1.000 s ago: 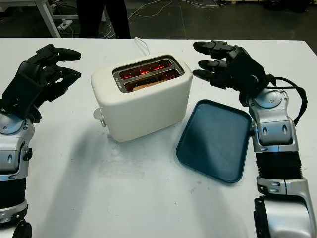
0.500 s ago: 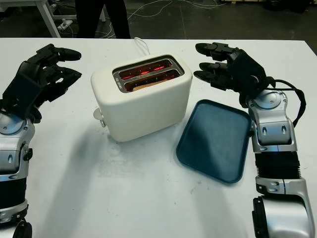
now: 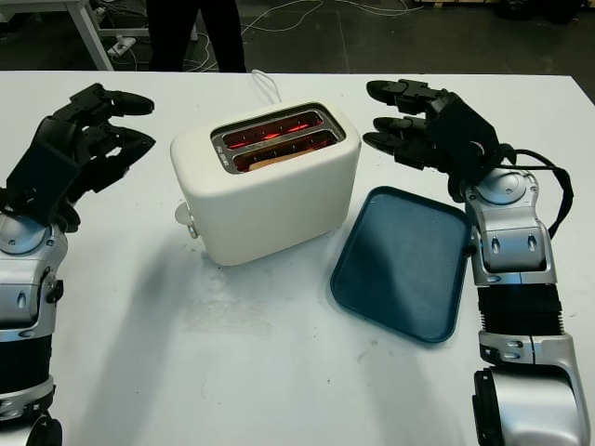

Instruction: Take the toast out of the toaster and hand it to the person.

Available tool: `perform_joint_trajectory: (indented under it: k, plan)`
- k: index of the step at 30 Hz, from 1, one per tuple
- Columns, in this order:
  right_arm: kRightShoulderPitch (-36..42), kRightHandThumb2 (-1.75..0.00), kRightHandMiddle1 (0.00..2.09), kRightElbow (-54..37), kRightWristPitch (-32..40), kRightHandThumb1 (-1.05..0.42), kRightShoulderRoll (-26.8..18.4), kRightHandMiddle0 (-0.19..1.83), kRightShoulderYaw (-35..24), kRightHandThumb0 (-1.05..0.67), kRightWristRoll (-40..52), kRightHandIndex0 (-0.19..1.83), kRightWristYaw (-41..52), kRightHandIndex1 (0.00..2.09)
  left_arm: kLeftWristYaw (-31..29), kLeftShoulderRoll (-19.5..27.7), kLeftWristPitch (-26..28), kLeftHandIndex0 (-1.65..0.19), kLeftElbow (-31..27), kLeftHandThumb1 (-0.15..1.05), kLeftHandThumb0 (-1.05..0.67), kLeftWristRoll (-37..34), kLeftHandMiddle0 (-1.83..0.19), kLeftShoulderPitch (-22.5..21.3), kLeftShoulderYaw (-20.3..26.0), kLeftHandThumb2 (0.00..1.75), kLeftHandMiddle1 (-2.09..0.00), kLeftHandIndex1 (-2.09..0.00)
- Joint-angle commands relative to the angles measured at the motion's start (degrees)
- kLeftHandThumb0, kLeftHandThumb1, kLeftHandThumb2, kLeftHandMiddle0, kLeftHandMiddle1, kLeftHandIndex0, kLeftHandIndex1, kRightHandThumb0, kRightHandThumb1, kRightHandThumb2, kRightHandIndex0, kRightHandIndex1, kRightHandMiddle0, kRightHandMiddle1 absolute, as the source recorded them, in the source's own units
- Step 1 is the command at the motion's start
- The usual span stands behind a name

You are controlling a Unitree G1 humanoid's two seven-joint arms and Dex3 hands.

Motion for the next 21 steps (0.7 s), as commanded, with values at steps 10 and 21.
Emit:
perform_joint_trajectory:
  k: [10, 21]
  plan:
    - [-0.22, -0.11, 0.00, -0.15, -0.64, -0.92, 0.15, 0.47, -0.26, -0.24, 0.71, 0.52, 0.10, 0.15, -0.02, -0.27, 0.92, -0.37, -1.15, 0.91, -0.91, -0.88, -0.42, 0.64, 0.10, 0.00, -1.12, -0.92]
    - [-0.09, -0.11, 0.00, -1.60, 1.08, -0.92, 0.01, 0.47, -0.16, -0.25, 0.56, 0.50, -0.11, 0.18, 0.22, -0.31, 1.37, -0.36, -1.60, 0.91, -0.89, -1.63, -0.41, 0.68, 0.24, 0.00, -1.12, -0.92]
